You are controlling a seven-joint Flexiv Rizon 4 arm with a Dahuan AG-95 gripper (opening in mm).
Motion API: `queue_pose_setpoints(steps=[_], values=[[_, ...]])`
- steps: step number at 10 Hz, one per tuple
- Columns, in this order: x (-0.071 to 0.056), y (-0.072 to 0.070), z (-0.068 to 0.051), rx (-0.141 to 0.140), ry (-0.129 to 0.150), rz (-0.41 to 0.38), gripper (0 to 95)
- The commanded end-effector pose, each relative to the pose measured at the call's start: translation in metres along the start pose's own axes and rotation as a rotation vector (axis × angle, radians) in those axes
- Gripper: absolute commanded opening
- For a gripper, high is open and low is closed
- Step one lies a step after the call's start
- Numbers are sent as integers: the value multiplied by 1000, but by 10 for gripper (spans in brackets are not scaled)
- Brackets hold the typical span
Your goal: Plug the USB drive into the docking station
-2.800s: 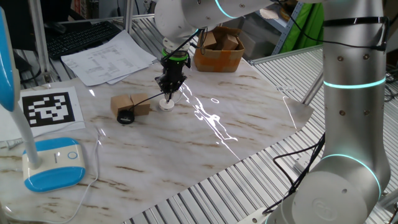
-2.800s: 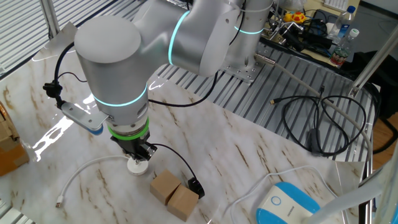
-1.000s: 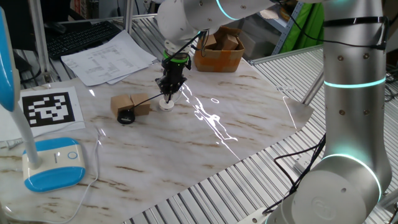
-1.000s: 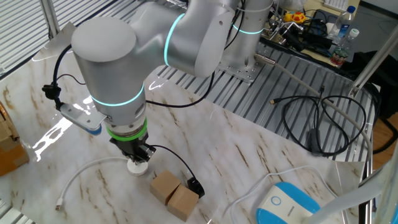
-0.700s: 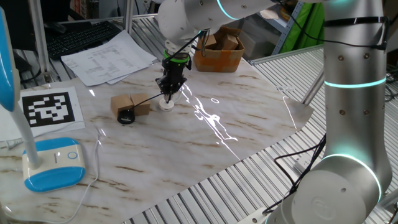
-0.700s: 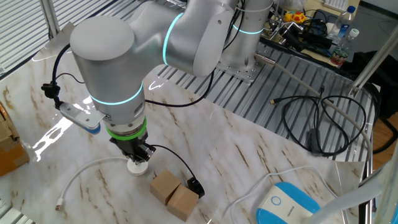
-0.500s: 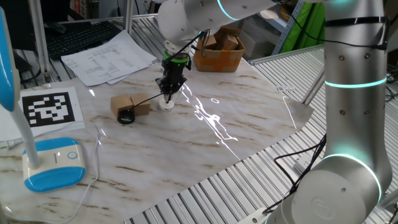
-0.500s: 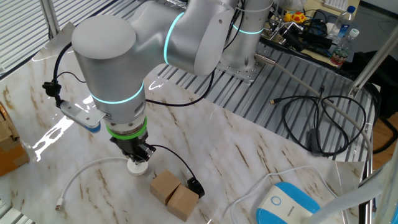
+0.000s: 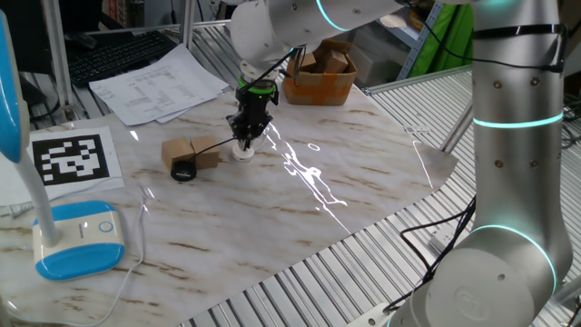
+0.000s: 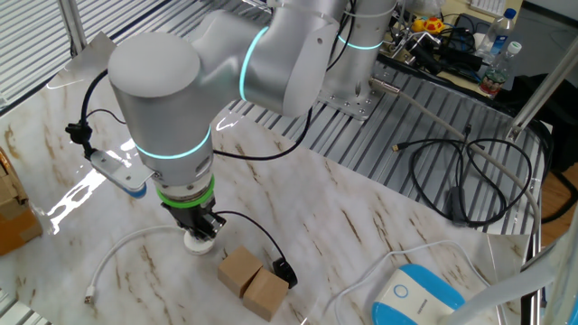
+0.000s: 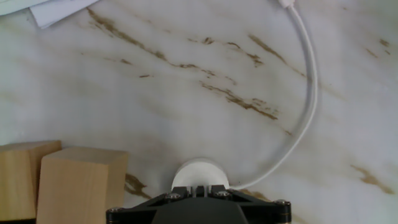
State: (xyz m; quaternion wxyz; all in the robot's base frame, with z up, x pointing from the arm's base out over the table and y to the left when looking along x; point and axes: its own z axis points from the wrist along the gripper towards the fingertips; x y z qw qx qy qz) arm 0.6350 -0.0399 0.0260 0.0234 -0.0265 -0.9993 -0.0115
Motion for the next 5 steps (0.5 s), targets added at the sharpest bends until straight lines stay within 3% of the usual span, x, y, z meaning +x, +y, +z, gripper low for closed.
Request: queue_pose_setpoints(steps=[1, 5], values=[[1, 0, -2, -1, 2, 3, 570], [2, 0, -9, -4, 3, 11, 570]])
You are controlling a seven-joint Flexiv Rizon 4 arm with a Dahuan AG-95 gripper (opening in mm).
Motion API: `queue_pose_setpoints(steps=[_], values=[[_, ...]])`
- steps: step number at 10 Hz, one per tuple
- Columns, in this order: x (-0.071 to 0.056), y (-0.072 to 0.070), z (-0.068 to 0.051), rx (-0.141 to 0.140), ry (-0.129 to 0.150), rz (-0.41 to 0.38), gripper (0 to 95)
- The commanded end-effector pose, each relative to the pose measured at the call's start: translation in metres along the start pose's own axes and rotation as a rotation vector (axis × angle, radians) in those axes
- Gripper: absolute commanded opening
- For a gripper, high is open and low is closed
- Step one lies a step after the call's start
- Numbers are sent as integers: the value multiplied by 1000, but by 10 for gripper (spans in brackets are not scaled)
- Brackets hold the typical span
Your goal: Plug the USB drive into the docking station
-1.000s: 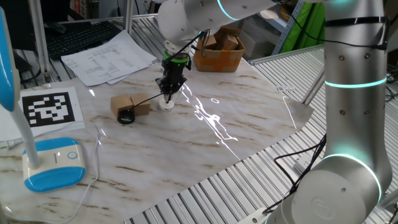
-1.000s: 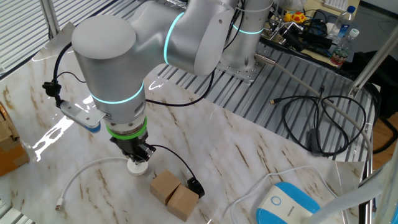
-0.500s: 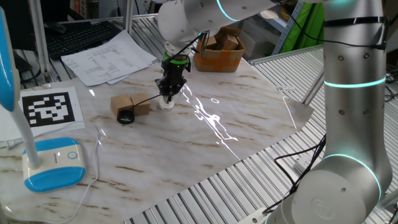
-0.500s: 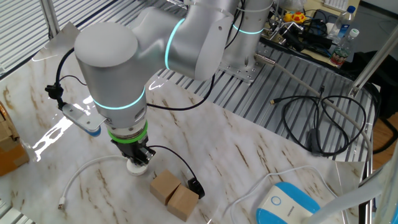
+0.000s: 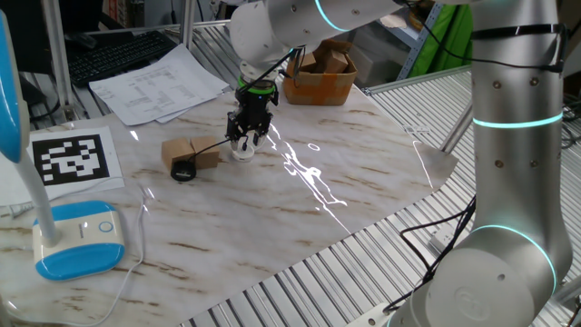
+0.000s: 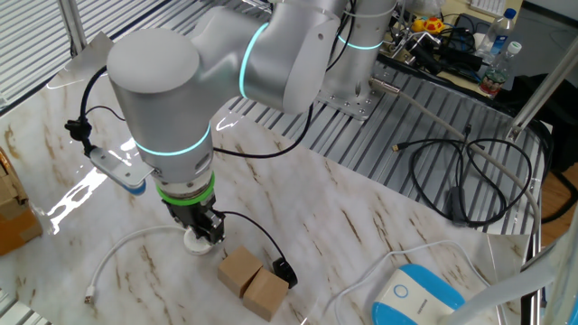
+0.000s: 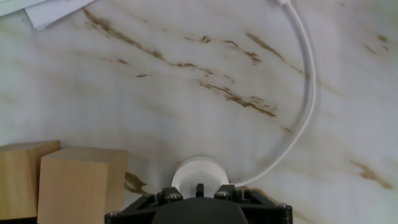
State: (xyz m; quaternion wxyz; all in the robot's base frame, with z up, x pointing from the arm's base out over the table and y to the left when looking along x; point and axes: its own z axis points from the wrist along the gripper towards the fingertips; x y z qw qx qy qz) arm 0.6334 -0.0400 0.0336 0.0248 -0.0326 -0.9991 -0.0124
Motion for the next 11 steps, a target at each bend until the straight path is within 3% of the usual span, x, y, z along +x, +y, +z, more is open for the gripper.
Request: queue_pose_setpoints(steps=[1, 4, 5, 11], values=[[1, 0, -7, -2, 0, 2, 570], [3, 0, -22, -1, -2, 11, 570], [5, 1, -29, -2, -3, 16, 380], [14, 9, -69, -3, -7, 61, 380]])
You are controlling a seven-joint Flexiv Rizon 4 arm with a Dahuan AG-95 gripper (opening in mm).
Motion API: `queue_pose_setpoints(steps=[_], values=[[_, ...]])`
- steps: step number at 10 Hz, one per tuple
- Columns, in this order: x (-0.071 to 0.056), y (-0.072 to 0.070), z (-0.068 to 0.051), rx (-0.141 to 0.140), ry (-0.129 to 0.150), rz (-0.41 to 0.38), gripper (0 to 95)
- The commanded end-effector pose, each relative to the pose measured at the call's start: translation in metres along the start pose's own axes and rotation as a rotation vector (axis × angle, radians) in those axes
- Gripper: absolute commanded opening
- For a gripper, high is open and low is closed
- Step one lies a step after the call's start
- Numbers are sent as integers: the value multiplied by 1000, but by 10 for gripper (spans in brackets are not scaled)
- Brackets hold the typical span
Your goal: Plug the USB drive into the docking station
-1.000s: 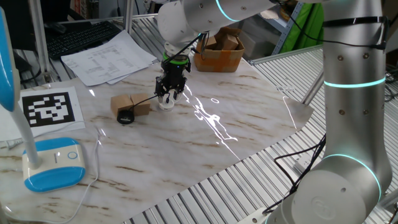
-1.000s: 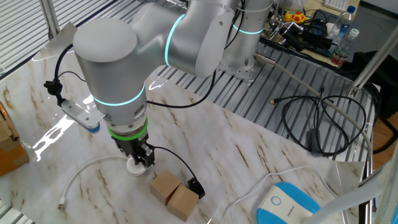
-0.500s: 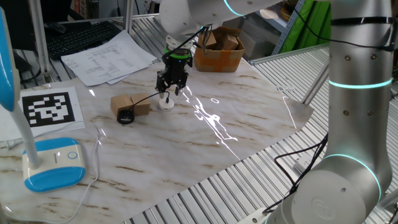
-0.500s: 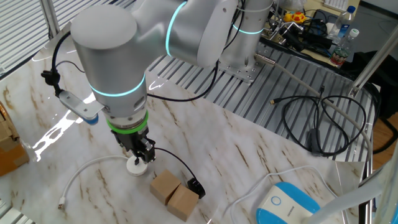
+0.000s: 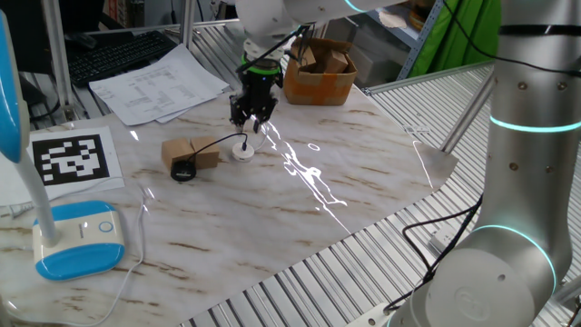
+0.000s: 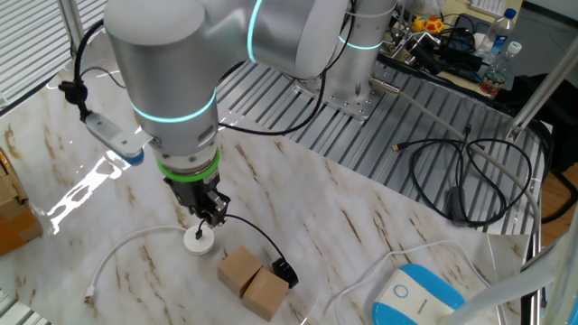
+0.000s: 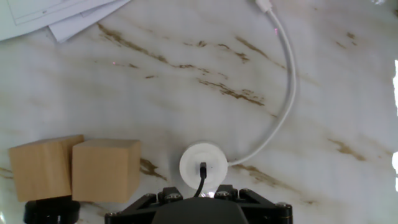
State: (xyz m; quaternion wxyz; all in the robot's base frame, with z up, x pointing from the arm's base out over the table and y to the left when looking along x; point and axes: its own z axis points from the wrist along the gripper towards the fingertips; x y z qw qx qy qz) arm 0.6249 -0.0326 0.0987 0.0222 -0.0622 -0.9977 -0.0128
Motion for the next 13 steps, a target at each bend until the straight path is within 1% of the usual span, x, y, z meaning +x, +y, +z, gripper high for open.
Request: queue_pose_setpoints(steps=[1, 4, 5, 6, 7, 9, 10, 12, 13], values=[[4, 2, -12, -6, -1, 5, 380], [11, 8, -29, -7, -1, 32, 380], [16, 13, -40, -7, -1, 31, 190], [18, 15, -45, -5, -2, 23, 190], [22, 17, -51, -6, -1, -3, 0], [27, 17, -59, -10, 1, -16, 0], [29, 16, -62, -20, 1, -24, 0], [31, 19, -65, -19, -3, -58, 0], [31, 19, -66, -20, -10, -70, 0]])
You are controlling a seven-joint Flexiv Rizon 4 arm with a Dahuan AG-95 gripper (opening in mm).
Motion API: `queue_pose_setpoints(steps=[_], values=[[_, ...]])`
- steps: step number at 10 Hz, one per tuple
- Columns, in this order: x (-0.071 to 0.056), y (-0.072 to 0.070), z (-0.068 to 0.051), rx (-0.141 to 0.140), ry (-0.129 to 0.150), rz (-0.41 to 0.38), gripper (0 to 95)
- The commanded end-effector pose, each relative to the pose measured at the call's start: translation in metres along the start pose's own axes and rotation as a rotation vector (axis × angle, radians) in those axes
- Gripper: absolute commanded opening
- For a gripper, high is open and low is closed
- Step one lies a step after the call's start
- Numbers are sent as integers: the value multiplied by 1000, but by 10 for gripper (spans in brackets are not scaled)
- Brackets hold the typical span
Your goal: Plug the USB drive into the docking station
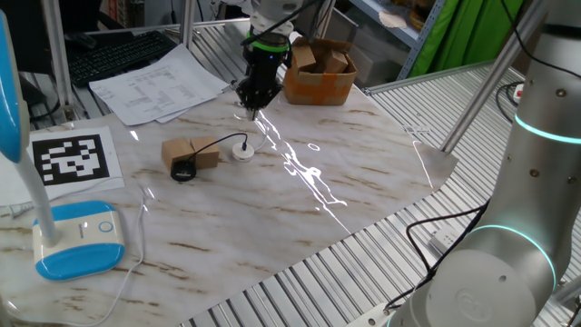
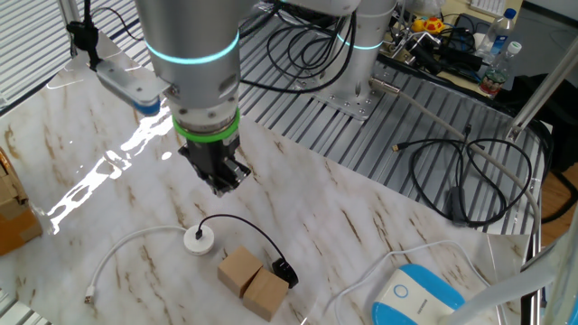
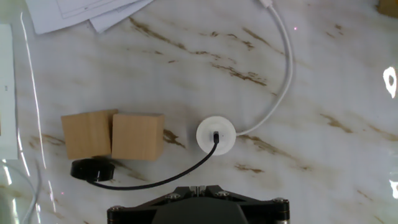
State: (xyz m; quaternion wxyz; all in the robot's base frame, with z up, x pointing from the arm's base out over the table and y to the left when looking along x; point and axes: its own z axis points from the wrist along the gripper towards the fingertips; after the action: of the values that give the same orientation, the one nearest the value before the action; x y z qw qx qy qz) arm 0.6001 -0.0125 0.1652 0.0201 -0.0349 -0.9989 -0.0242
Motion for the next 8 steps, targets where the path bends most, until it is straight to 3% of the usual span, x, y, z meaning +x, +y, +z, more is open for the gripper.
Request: queue_pose_setpoints(steps=[1, 2, 8], values=[[1, 1, -2, 4, -21, -30, 0], [1, 1, -2, 5, -28, -41, 0], [1, 2, -2, 18, -5, -20, 0]])
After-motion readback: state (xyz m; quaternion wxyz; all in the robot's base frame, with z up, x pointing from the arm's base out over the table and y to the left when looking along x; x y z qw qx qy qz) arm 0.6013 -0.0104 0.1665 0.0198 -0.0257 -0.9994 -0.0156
